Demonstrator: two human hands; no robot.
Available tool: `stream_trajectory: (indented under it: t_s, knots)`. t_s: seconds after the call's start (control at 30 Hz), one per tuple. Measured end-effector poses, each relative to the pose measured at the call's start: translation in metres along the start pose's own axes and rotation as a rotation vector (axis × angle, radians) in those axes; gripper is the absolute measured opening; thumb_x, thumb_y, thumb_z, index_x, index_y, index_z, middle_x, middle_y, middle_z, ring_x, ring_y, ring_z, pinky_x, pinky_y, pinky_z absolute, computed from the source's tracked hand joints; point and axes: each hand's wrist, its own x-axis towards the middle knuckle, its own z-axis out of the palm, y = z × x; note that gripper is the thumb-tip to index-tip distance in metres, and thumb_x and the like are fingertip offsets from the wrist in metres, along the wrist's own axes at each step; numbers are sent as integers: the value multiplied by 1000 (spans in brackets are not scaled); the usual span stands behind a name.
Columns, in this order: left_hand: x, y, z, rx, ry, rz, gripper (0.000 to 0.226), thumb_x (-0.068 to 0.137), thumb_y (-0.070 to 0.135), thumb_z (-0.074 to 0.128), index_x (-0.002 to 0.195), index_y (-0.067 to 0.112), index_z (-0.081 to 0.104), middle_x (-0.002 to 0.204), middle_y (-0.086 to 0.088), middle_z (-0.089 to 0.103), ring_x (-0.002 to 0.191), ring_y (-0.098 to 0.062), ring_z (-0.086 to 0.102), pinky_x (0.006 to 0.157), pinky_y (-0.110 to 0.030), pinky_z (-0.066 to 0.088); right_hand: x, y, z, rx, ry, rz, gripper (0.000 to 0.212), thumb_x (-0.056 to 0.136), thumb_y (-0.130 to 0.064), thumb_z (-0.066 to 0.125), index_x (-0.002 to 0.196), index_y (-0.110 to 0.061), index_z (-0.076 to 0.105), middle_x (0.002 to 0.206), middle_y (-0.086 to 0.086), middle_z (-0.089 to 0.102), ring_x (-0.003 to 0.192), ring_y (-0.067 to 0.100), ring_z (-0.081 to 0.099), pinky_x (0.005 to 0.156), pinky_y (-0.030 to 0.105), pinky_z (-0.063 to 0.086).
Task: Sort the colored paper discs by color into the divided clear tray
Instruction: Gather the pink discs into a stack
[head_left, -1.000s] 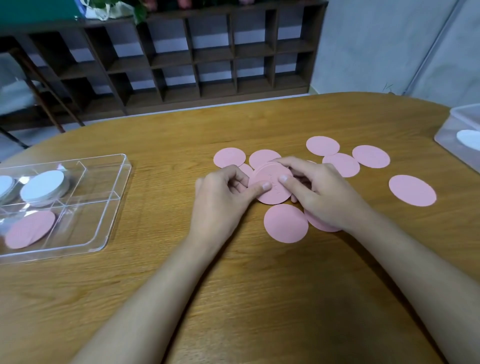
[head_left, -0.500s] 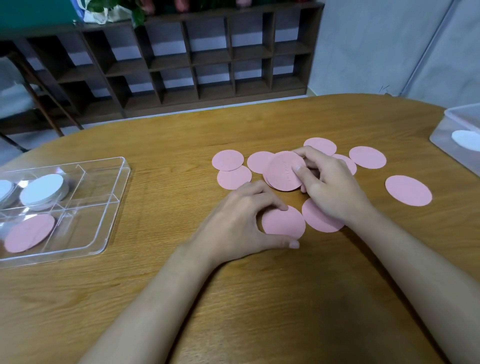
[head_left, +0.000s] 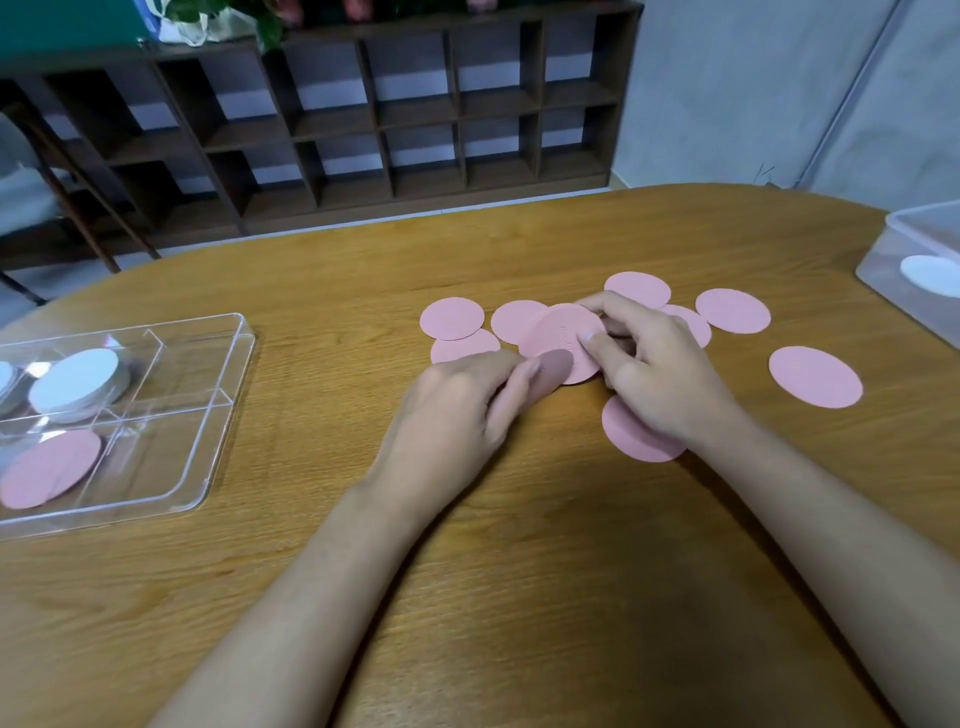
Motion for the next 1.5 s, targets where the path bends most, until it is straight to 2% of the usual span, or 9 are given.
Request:
stream_trajectory:
  t_s: [0.23, 0.33, 0.5, 0.63, 0.83, 0.93, 1.03, 1.13, 1.5]
  knots:
    - [2, -3, 1, -68, 118, -68, 4, 99, 16, 68, 98, 15, 71, 78, 15, 65, 68, -7, 57, 70, -6, 39, -2, -4, 1, 38, -22, -10, 22, 106, -14, 51, 113, -25, 69, 72, -15, 66, 64, 7, 55, 69, 30, 48]
    - [3, -4, 1, -171, 141, -215, 8, 94, 14, 73, 101, 17, 72, 73, 8, 69, 68, -10, 66, 68, -12, 49, -2, -7, 1, 80, -41, 19, 25, 107, -13, 49, 114, -24, 71, 63, -16, 61, 62, 6, 54, 65, 21, 46]
    - [5, -7, -1, -270, 161, -358, 20, 93, 14, 72, 112, 22, 72, 70, 4, 75, 65, -10, 73, 75, -29, 61, -2, -8, 4, 98, -66, 25, 31, 108, -14, 44, 115, -29, 71, 62, 7, 61, 66, 20, 60, 72, 38, 50]
    - [5, -5, 0, -309, 137, -406, 15, 95, 16, 73, 110, 18, 77, 69, 5, 77, 67, -7, 76, 82, -33, 63, -3, -10, 8, 104, -70, 18, 33, 109, -15, 43, 118, -28, 72, 62, 7, 63, 65, 21, 61, 69, 37, 52]
    - [5, -10, 1, -253, 153, -377, 11, 92, 26, 79, 101, 20, 78, 67, 4, 74, 62, -5, 71, 77, -22, 57, -5, -8, 12, -16, -95, -72, 24, 102, -21, 59, 122, -31, 68, 83, 8, 72, 68, 19, 66, 76, 48, 55]
    - [7, -22, -1, -76, 144, -293, 26, 87, 36, 83, 107, 21, 78, 92, 10, 74, 81, -2, 67, 78, -11, 47, -2, -2, 8, -30, -38, -64, 24, 101, -17, 59, 120, -29, 68, 85, 10, 72, 70, 25, 63, 73, 49, 53]
    - [7, -35, -1, 71, 45, -287, 48, 84, 49, 81, 125, 25, 72, 126, 11, 67, 117, -11, 62, 98, -28, 47, 1, 3, 1, -21, 0, -36, 25, 101, -19, 59, 119, -33, 69, 89, 12, 72, 79, 28, 64, 74, 50, 53]
    - [5, -38, 3, 121, -9, -318, 49, 86, 51, 78, 126, 24, 72, 132, 10, 65, 125, -17, 56, 103, -36, 46, 2, 6, 1, -27, 8, -33, 26, 101, -19, 58, 119, -35, 68, 91, 12, 72, 84, 30, 65, 76, 51, 53]
    - [7, -32, -4, 235, 29, -323, 39, 90, 42, 77, 125, 27, 71, 115, 9, 70, 104, -19, 67, 80, -39, 55, 1, 4, 4, -22, -1, -39, 28, 100, -18, 57, 119, -36, 67, 89, 11, 73, 82, 31, 64, 74, 50, 52]
